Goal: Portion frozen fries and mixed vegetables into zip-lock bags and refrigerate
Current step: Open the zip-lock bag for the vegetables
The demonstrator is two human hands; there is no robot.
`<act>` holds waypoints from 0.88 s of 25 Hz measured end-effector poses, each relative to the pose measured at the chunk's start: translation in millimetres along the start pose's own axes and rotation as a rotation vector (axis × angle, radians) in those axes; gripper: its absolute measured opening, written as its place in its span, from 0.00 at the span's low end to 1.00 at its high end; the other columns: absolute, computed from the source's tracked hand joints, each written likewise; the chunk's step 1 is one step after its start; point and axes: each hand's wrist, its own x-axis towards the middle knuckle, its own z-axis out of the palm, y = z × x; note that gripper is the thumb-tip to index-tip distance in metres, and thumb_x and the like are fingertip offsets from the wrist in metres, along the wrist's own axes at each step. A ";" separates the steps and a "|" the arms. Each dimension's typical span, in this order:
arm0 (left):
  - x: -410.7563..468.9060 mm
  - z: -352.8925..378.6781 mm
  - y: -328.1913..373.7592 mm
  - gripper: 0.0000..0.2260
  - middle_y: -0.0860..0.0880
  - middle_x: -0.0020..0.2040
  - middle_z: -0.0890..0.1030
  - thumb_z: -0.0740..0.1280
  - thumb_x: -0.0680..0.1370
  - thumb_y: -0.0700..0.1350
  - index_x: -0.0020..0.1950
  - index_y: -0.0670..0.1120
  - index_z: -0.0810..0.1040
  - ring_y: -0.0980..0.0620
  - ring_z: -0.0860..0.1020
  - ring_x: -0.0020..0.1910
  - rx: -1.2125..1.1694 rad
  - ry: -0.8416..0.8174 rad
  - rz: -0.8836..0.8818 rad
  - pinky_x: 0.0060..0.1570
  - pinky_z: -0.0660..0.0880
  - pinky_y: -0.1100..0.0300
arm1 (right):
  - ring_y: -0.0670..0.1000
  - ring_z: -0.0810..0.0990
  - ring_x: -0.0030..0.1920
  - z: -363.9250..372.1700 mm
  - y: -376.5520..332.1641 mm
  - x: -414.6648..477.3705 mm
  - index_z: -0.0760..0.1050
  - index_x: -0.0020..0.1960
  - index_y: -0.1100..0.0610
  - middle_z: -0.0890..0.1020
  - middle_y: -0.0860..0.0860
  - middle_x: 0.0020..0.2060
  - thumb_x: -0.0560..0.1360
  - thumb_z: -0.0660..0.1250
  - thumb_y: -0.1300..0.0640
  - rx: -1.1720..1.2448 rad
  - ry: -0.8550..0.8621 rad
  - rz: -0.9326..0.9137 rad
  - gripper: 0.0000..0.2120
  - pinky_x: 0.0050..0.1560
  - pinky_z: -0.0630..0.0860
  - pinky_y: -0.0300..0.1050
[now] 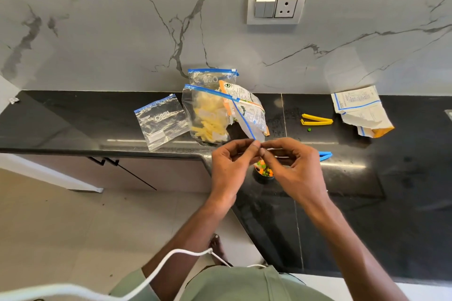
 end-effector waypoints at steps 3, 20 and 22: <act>3.6 -2.6 6.4 0.06 0.43 0.47 0.88 0.71 0.79 0.35 0.54 0.38 0.86 0.48 0.87 0.46 0.034 -0.010 0.038 0.47 0.82 0.61 | 0.46 0.88 0.45 5.3 -4.2 4.5 0.86 0.53 0.56 0.88 0.47 0.46 0.77 0.76 0.55 0.063 0.021 0.044 0.07 0.46 0.86 0.44; 8.4 -7.5 19.3 0.08 0.44 0.48 0.88 0.70 0.79 0.36 0.57 0.39 0.85 0.46 0.87 0.49 0.136 -0.180 0.122 0.50 0.83 0.58 | 0.54 0.89 0.44 4.2 -4.7 14.5 0.86 0.54 0.61 0.89 0.54 0.44 0.77 0.76 0.55 0.259 0.080 0.226 0.11 0.52 0.86 0.58; 10.2 -9.4 19.9 0.08 0.43 0.48 0.88 0.71 0.79 0.36 0.57 0.38 0.85 0.45 0.87 0.49 0.180 -0.190 0.155 0.52 0.83 0.55 | 0.54 0.89 0.45 4.4 -3.9 16.0 0.86 0.54 0.62 0.89 0.55 0.45 0.77 0.76 0.54 0.251 0.077 0.236 0.12 0.52 0.86 0.59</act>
